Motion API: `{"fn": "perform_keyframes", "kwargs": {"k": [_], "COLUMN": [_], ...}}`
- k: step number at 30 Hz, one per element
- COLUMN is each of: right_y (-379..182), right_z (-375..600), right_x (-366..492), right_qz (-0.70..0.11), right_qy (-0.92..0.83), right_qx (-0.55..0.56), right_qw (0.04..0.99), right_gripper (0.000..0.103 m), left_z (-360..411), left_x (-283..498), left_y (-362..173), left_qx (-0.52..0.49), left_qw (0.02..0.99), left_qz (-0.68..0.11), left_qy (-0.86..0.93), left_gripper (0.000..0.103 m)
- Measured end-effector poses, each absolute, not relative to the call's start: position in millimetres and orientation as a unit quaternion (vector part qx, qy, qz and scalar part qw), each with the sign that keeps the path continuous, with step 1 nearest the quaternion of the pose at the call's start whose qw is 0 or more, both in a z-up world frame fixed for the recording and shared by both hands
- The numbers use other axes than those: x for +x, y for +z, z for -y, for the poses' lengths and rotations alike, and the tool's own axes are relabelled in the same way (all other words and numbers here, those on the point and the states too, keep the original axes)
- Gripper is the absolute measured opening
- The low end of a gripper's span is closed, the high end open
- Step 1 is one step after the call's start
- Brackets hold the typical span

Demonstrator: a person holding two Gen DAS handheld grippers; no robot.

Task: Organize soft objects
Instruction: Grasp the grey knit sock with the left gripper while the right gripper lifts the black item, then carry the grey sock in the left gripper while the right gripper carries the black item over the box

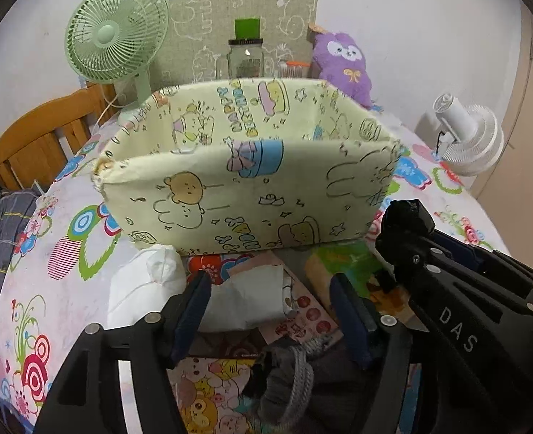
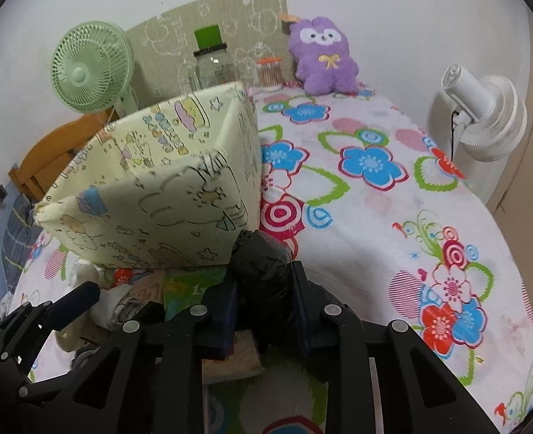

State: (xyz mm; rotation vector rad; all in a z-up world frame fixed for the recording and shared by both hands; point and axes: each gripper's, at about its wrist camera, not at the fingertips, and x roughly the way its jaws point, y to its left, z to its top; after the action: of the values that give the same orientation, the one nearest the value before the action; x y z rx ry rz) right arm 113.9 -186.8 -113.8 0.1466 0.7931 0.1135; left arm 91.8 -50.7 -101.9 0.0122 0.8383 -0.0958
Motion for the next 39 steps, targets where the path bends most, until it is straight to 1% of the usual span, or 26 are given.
{"fn": "perform_keyframes", "kwargs": {"k": [15,31,35,39], "right_y": [-83,-88,-95,-101], "right_z": [173,170,173,176], "right_x": [74,46,47,51], "right_qz": [-0.350,-0.356,-0.363,-0.373], "right_qy": [0.056,0.047,0.044,0.042], "right_qx": [0.062,0.049,0.051,0.053], "right_qw": [0.933,0.932,0.929,0.925], "right_gripper": [0.029,0.029,0.029,0.029], "left_z": [33,46,53,58], "left_x": [57,36,38,43], "left_y": [-78,-89,-95,-103], "left_qx": [-0.008,-0.001,0.005,0.000], "left_qw": [0.927,0.926,0.923,0.919], "left_qz": [-0.372,-0.373,-0.378,-0.388], "left_qy": [-0.051,-0.064,-0.065,-0.066], "left_gripper": [0.083,0.084,0.080,0.069]}}
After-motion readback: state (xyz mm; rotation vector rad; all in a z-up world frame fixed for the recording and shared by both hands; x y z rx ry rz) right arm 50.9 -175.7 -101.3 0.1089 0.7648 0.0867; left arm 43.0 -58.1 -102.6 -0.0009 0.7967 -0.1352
